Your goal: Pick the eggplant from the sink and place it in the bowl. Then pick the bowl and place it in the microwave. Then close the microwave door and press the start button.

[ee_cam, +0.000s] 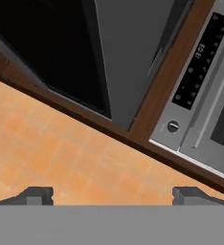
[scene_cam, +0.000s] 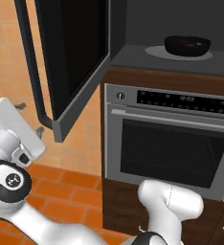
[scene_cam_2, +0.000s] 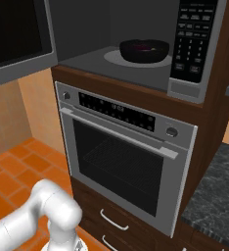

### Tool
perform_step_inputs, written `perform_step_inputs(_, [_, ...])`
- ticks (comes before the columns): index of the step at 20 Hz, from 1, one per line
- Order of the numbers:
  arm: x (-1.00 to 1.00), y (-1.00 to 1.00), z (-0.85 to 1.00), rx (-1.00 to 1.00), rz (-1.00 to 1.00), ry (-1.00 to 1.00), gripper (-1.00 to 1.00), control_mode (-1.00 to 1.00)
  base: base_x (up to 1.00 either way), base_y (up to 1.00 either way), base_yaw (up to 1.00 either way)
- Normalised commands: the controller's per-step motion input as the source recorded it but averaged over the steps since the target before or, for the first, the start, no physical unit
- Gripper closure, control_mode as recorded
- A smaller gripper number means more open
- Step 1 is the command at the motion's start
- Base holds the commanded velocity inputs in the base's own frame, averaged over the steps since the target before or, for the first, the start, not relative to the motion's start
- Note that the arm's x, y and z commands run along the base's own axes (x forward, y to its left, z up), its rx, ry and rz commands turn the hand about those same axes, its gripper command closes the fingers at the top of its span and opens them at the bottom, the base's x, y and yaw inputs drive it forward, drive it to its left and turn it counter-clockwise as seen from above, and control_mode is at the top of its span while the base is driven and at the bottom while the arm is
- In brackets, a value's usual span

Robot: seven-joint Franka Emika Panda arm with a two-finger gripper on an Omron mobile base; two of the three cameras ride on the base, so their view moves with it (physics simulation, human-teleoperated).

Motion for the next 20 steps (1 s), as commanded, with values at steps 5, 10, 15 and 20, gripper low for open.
perform_step_inputs(5, [-0.07,-0.68,0.16,0.03,-0.10,-0.24,-1.00,-1.00,0.00,0.00,0.00])
perform_step_inputs(10, [-0.21,-0.80,0.26,0.05,-0.07,-0.27,-1.00,-1.00,0.00,0.00,0.00])
perform_step_inputs(15, [-0.26,-0.88,0.33,0.08,-0.03,-0.24,-1.00,-1.00,0.00,0.00,0.00])
perform_step_inputs(20, [-0.23,-0.86,0.41,0.10,0.00,-0.14,-1.00,-1.00,0.00,0.00,0.00])
